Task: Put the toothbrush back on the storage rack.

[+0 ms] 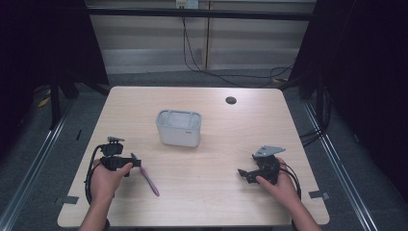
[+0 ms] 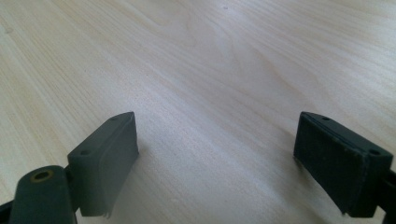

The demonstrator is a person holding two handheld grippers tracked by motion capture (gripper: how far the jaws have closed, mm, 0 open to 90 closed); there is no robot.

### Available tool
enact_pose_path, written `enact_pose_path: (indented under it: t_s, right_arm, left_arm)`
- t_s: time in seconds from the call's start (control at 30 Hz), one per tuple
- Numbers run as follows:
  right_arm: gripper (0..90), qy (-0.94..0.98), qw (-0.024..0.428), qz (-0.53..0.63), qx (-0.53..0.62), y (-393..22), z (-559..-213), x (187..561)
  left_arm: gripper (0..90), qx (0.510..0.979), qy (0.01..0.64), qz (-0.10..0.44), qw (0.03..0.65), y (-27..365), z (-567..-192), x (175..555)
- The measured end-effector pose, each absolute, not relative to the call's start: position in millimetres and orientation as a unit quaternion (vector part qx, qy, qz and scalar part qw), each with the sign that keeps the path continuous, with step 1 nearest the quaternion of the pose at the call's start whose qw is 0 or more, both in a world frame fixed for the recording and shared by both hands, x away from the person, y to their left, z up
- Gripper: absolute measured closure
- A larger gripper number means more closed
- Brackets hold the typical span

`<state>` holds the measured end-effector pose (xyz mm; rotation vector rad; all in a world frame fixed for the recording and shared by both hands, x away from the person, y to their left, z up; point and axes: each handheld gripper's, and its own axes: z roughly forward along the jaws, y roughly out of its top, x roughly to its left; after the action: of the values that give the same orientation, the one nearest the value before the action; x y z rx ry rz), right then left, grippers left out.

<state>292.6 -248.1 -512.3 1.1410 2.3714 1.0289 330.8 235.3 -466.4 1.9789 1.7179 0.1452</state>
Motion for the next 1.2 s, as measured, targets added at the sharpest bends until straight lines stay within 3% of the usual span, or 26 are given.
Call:
enact_pose_path:
  t_s: [0.57,0.93,1.2]
  right_arm:
    - [13.2,0.829,0.158,0.360,0.398,-248,-512,293]
    - [13.1,0.829,0.157,0.358,0.399,-248,-512,293]
    - [13.1,0.830,0.156,0.358,0.399,-248,-512,293]
  left_arm:
    - [52.7,0.744,0.629,0.061,0.218,215,-469,337]
    - [73.7,0.757,0.627,0.080,0.168,205,-471,340]
    - [83.1,0.765,0.619,0.084,0.156,206,-471,344]
